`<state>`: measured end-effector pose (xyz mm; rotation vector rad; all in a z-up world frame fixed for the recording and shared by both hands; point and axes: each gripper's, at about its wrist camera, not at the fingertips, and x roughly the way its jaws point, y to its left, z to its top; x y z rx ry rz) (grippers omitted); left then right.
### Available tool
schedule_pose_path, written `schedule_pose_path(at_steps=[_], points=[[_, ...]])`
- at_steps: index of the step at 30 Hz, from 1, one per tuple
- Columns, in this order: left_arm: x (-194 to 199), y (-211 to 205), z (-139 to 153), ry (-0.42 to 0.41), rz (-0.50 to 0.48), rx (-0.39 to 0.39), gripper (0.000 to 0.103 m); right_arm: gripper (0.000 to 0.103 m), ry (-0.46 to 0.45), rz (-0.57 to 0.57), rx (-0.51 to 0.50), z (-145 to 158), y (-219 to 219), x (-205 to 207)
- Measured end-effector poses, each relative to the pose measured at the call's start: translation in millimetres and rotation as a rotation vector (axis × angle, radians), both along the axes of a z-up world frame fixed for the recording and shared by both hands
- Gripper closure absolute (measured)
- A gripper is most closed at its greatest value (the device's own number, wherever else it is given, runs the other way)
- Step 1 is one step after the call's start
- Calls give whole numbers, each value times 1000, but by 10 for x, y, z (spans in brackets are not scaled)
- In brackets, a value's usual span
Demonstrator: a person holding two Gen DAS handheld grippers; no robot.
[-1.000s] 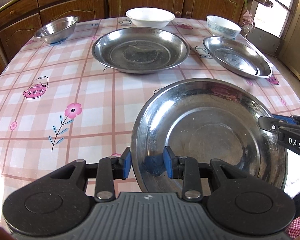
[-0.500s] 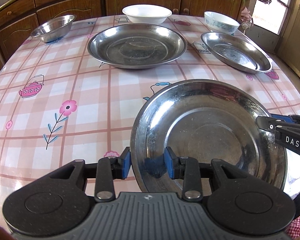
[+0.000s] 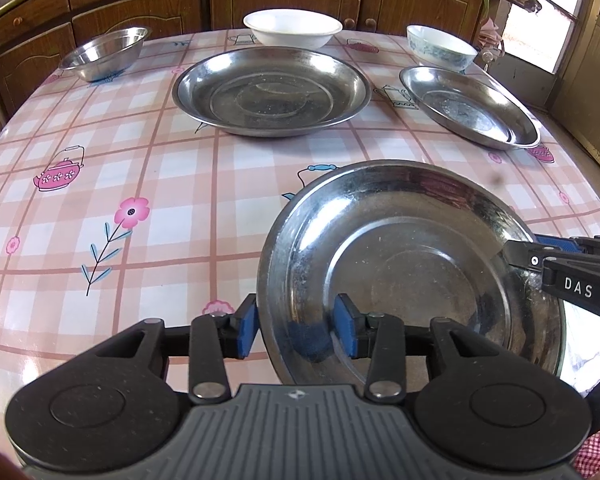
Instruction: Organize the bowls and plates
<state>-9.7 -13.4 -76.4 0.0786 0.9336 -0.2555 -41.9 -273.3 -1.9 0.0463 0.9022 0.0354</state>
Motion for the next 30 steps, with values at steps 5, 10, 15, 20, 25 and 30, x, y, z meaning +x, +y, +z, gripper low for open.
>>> schedule_pose_path(at_steps=[5,10,15,20,25,30], points=[[12,30,21,-2,23,2,43,75,-15,-16,-3,25,-43,-6],[20,71,69,-14,42,3,37,67,-35,-34,-5,77,-108,-14],[31,96,115,-25,56,3,30,65,-59,-51,3,142,-169,-10],[55,106,167,-39,58,5,23,61,-84,-69,9,214,-231,-12],[72,109,221,-48,59,11,22,59,-100,-87,16,262,-292,-8],[133,114,316,-71,58,0,22,58,-109,-103,19,289,-360,2]])
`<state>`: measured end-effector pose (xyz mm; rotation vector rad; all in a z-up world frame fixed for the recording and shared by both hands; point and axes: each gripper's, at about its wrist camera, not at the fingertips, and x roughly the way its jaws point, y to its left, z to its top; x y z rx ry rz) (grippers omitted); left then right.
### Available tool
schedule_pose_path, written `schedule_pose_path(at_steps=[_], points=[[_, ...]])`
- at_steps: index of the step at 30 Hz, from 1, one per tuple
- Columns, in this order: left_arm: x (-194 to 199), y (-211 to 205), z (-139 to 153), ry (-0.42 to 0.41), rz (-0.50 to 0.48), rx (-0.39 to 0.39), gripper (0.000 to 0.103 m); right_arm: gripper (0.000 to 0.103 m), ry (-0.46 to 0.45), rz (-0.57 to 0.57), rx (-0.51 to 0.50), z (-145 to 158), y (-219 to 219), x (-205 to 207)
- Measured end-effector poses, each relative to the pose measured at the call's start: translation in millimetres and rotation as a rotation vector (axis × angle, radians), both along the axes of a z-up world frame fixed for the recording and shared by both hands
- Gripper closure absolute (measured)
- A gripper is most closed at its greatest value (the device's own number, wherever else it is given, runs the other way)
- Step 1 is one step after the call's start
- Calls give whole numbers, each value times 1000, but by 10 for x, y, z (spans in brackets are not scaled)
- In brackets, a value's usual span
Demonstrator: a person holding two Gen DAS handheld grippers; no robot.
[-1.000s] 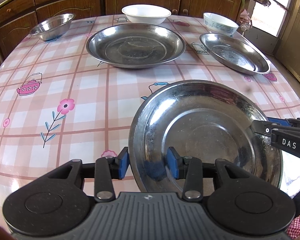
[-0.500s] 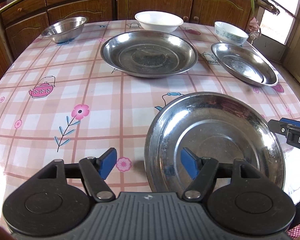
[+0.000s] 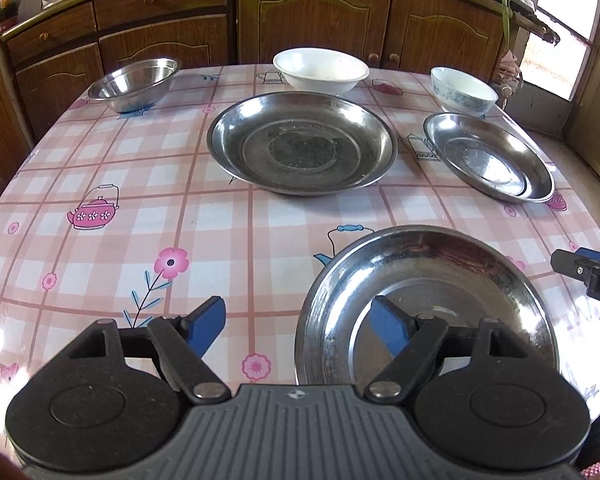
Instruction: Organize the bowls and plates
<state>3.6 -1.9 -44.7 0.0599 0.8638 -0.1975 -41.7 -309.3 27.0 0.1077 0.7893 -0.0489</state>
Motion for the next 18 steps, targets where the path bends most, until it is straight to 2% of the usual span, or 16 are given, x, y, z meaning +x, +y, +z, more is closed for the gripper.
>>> schedule_pose_path(at_steps=[8,11,15,18], points=[[128,-166,180,-27,-40,-19,21,54,-14,-24,-1,60,-126,40],[212,-322,215,1,-79,-23,21,52,-6,-35,-11,105,-189,42],[335,-587,287,1,-139,-9,21,52,-8,-69,-16,246,-323,-55],[455,-758,334,8,-163,-42,21,48,-23,-89,-20,349,-419,-199]])
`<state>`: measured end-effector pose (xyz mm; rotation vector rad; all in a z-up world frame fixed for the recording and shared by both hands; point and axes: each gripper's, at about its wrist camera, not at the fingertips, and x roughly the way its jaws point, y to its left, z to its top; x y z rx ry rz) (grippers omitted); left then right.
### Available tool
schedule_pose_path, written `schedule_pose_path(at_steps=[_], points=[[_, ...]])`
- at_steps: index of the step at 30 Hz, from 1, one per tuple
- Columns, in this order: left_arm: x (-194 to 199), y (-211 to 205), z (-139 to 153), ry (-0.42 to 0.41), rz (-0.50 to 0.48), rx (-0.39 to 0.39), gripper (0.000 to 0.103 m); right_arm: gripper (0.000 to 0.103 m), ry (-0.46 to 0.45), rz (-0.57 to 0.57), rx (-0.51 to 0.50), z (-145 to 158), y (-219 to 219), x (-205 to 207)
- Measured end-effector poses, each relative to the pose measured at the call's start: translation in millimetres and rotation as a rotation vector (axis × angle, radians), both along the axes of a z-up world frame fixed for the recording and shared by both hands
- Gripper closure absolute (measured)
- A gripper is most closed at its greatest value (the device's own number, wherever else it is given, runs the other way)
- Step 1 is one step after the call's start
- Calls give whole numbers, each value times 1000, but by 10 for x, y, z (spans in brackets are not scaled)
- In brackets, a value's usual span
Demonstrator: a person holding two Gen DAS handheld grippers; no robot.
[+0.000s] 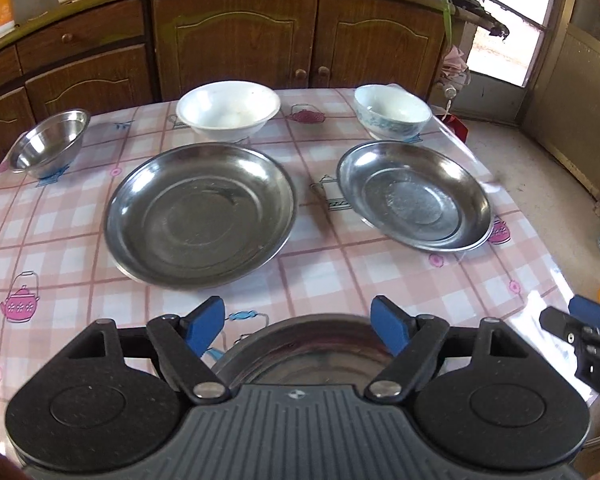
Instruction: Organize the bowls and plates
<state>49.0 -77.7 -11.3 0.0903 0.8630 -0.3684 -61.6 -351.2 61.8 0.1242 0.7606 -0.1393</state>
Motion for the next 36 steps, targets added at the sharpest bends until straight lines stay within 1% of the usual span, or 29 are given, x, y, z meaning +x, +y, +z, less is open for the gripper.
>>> schedule_pose_path(at_steps=[3,7,10,12,14,18,22,25,29,34,36], points=[[47,-162,16,-20,-31,-12,21,46,-24,-2,-15,55,-111,-81],[90,-281,26,-44,-45,-11,21,45,-55,-5,2,82,-276,5],[168,-339,36,-67,-41,3,20,41,-72,17,17,86,-357,146],[253,-374,37,-58,-33,5,20,33,-86,28,30,90,-410,250],[319,-388,35,-50,-27,3,20,33,-92,29,34,88,-472,355],[466,-463,-2,-33,-21,7,16,32,-83,15,43,33,-649,548],[633,-562,-77,-10,-13,22,16,32,-61,-13,67,-66,-842,783],[745,-640,-126,-6,-18,29,16,32,-60,-22,71,-123,-946,939],[901,-743,-218,-3,-32,56,16,32,-35,-14,61,-232,-1032,1134],[1106,-896,-349,13,-48,75,16,32,-2,-33,88,-394,-1166,1390],[1172,-962,-407,13,-60,95,16,31,10,-38,94,-462,-1202,1480]])
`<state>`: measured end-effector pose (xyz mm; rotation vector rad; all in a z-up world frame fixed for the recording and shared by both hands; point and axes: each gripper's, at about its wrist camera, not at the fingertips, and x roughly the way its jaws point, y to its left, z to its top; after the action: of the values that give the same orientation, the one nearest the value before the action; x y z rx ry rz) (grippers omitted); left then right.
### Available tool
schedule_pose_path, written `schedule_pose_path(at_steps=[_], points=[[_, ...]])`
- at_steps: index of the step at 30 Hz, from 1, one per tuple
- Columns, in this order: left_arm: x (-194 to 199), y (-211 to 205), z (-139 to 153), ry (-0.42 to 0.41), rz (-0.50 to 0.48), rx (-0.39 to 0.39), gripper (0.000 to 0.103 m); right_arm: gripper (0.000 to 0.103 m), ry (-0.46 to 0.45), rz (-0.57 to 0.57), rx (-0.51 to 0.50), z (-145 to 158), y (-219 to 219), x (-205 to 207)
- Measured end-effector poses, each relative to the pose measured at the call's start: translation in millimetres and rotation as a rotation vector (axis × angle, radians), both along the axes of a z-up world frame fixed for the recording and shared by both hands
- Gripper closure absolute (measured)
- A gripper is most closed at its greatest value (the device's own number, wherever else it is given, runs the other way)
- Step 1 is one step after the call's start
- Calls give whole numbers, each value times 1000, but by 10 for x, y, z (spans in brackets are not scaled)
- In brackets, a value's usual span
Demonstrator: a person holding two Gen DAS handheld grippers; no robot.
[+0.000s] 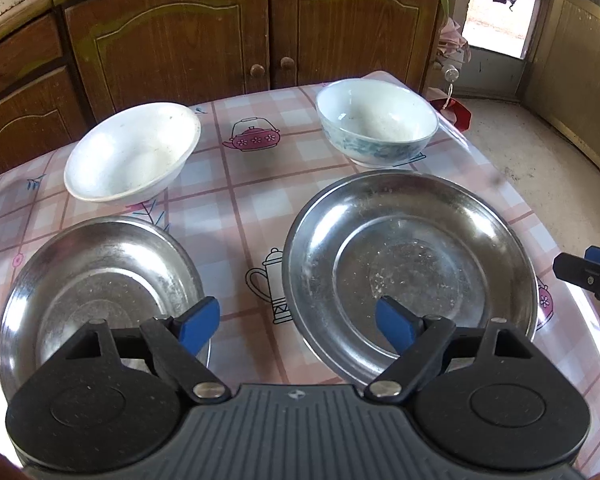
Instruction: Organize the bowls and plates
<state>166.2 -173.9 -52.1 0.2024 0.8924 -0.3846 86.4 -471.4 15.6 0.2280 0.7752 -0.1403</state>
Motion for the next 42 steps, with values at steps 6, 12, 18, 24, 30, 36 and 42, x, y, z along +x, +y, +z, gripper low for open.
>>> schedule_pose_path(at_steps=[6,12,18,24,30,36,42], points=[[212,-143,-170,19,-15,24,16,28,37,2,33,-206,-54,254],[367,-180,-304,30,-19,31,20,27,70,-20,72,-397,-118,432],[414,-222,-349,41,-42,-5,39,25,65,-11,103,-469,-85,510],[381,-218,-313,41,-48,-5,67,74,62,-9,107,-460,29,508],[315,-140,-190,37,-60,-48,74,83,43,-48,121,-341,3,362],[183,-217,82,-11,-92,-58,74,82,12,-68,80,-49,-7,237],[2,-220,378,-62,-109,-82,74,82,-53,-76,36,308,1,91]])
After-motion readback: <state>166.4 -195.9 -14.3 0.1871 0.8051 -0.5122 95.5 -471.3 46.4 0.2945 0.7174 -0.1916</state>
